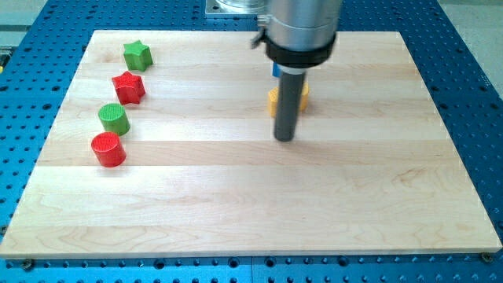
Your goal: Move the red circle diagonally top right to the green circle
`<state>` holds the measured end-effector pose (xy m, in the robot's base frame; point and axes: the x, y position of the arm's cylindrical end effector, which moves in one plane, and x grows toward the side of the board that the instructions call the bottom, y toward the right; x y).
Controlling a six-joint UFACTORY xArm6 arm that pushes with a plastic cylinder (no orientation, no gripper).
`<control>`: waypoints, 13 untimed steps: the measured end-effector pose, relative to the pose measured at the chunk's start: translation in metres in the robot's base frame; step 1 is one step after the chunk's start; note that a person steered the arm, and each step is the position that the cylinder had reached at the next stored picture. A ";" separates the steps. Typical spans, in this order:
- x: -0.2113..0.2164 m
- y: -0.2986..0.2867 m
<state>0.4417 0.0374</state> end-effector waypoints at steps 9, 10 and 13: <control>0.004 -0.013; -0.018 -0.037; -0.017 -0.039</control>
<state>0.4247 -0.0016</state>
